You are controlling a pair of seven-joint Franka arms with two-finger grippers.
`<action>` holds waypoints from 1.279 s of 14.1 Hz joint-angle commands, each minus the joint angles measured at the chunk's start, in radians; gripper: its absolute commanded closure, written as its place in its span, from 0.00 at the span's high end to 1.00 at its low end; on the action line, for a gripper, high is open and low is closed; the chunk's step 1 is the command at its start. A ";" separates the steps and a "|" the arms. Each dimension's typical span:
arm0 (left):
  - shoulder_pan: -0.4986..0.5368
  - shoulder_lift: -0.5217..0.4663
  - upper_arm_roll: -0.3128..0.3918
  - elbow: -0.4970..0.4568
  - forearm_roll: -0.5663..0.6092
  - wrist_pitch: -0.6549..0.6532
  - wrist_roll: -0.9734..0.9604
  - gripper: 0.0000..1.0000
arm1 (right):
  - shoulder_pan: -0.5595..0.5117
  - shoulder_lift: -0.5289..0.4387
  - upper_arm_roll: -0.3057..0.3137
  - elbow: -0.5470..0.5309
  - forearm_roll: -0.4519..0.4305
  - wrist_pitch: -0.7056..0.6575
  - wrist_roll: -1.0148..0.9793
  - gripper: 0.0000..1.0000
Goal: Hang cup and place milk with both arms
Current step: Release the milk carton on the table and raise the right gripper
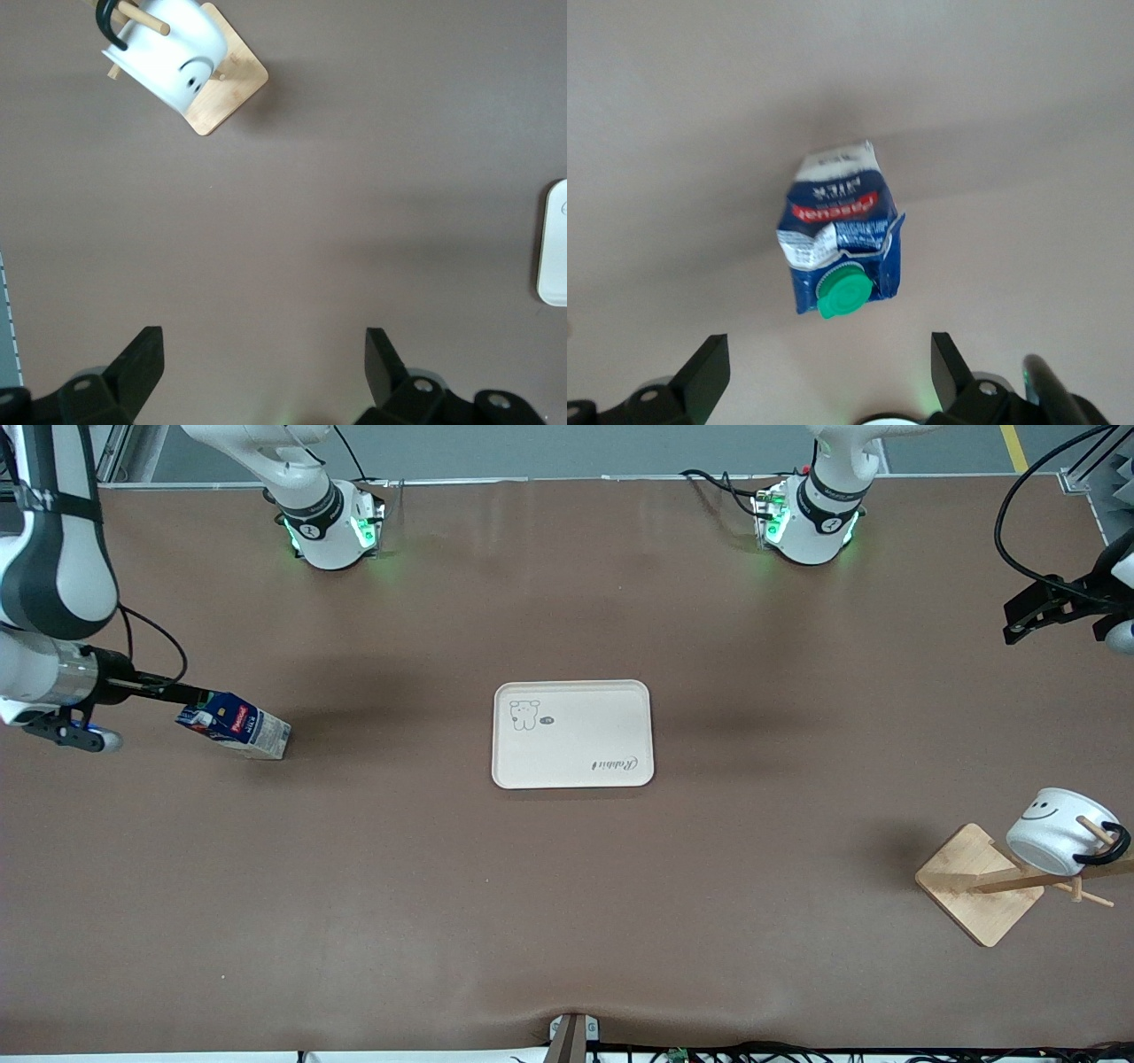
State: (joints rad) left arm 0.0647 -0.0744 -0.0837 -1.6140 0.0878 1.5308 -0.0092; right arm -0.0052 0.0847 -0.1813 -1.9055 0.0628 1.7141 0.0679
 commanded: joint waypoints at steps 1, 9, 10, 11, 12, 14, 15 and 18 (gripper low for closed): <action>-0.013 -0.065 0.009 -0.073 -0.022 0.035 -0.026 1.00 | 0.017 0.030 0.008 0.184 -0.003 -0.030 0.010 1.00; -0.013 -0.061 -0.017 -0.069 -0.066 0.028 -0.057 1.00 | 0.021 0.098 0.008 0.562 0.001 -0.195 0.007 1.00; -0.011 -0.061 -0.031 -0.069 -0.066 0.028 -0.070 1.00 | 0.019 0.084 0.006 0.560 0.006 -0.273 0.009 1.00; -0.013 -0.059 -0.034 -0.067 -0.066 0.028 -0.077 1.00 | 0.024 0.076 0.008 0.559 -0.001 -0.338 0.009 1.00; -0.013 -0.056 -0.039 -0.067 -0.066 0.026 -0.078 1.00 | 0.024 0.070 0.011 0.553 0.005 -0.399 0.009 1.00; -0.006 -0.051 -0.042 -0.061 -0.066 0.028 -0.062 1.00 | 0.014 0.035 0.010 0.489 0.017 -0.388 0.007 1.00; -0.008 -0.047 -0.042 -0.058 -0.066 0.028 -0.063 1.00 | 0.027 -0.020 0.013 0.435 0.011 -0.313 -0.006 1.00; -0.005 -0.042 -0.042 -0.053 -0.098 0.029 -0.064 1.00 | 0.057 -0.091 0.016 0.329 -0.035 -0.254 0.003 1.00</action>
State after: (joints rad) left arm 0.0527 -0.1141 -0.1251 -1.6657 0.0320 1.5482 -0.0749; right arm 0.0441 0.0842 -0.1670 -1.4635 0.0533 1.4110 0.0656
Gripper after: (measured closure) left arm 0.000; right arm 0.000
